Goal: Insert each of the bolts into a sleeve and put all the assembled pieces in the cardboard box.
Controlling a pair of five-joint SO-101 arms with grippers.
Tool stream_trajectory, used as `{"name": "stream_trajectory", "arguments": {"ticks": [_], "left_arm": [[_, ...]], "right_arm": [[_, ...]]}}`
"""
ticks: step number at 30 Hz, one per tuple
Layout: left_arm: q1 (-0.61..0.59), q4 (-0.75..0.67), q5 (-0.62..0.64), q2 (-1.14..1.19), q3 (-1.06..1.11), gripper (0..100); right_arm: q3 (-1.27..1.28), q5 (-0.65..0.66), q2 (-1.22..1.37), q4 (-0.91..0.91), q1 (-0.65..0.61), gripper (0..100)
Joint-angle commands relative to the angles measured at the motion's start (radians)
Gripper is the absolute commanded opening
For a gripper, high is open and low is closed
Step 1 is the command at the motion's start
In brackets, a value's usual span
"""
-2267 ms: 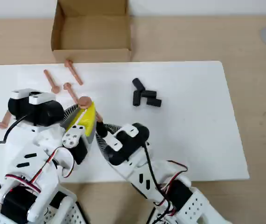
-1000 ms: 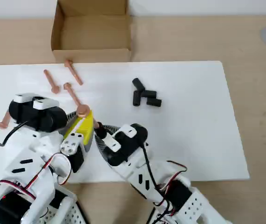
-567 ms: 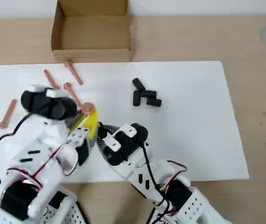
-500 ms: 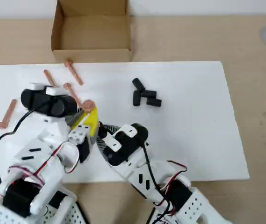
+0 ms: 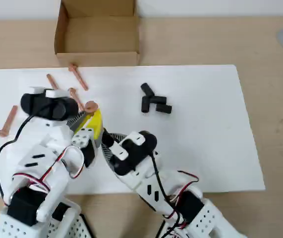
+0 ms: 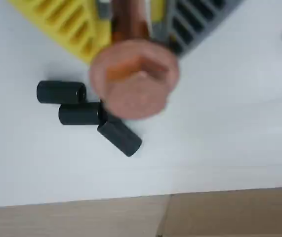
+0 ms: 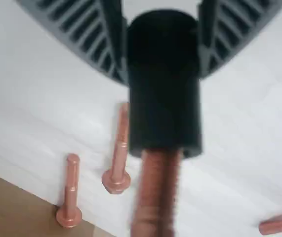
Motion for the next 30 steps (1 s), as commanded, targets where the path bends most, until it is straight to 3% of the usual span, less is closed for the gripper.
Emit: {"name": "stream_trajectory", "arguments": {"ticks": [1,11,24,30], "left_arm": [[0.02,0.075,0.005,-0.007,-0.071,1],[0.172,0.252,0.118,-0.001,-0.227,1],[0.164,0.247,0.11,-0.005,-0.227,1],[0.143,0.249,0.118,-0.008,-0.193,17]], "right_arm": [[-0.004,0.008,-0.128,-0.032,-0.004,1.0],[-0.004,0.008,-0.128,-0.087,-0.002,1.0],[-0.004,0.008,-0.128,-0.087,-0.002,1.0],[-0.004,0.008,-0.128,-0.087,-0.002,1.0]]}}
